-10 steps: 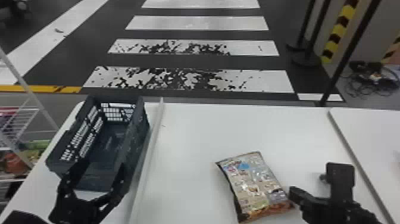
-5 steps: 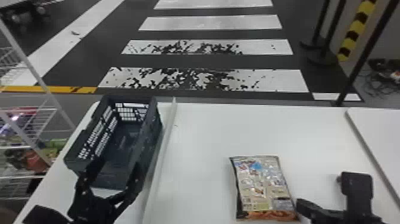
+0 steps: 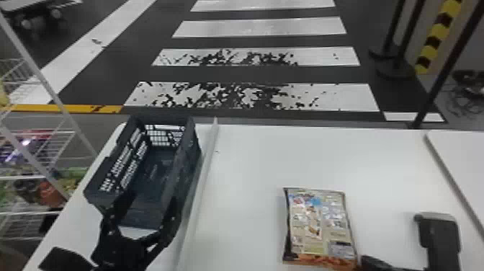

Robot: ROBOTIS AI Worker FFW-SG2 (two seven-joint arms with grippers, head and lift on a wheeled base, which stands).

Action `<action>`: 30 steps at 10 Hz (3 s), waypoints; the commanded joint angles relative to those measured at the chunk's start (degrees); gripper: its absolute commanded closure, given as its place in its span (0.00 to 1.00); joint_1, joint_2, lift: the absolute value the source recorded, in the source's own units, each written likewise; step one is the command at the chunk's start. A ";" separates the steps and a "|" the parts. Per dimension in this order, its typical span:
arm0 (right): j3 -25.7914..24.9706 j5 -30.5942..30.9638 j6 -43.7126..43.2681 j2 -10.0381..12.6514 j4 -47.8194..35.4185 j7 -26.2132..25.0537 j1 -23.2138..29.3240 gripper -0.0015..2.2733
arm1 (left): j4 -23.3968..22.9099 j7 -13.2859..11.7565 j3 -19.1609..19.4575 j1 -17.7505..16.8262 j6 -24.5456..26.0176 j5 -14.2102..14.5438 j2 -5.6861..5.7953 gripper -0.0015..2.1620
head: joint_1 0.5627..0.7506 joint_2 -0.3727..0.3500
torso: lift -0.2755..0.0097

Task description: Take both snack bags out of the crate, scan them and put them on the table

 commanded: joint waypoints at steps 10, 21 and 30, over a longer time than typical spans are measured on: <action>-3.33 3.45 -6.17 0.05 -12.29 -2.87 5.13 0.01 | 0.43 0.00 -0.15 -0.04 0.00 -0.20 -0.32 0.05 | 0.70 0.59 | 0.64; -3.77 16.29 -6.17 0.00 3.36 -5.42 -4.36 0.05 | 1.31 0.00 0.03 -0.13 0.00 -0.03 -0.40 0.05 | 0.70 0.44 | 0.64; -5.17 18.22 -5.64 -1.67 7.66 -7.27 -6.74 0.99 | 1.40 0.00 -0.06 -0.48 0.00 -0.12 -0.49 0.05 | 0.70 0.35 | 0.64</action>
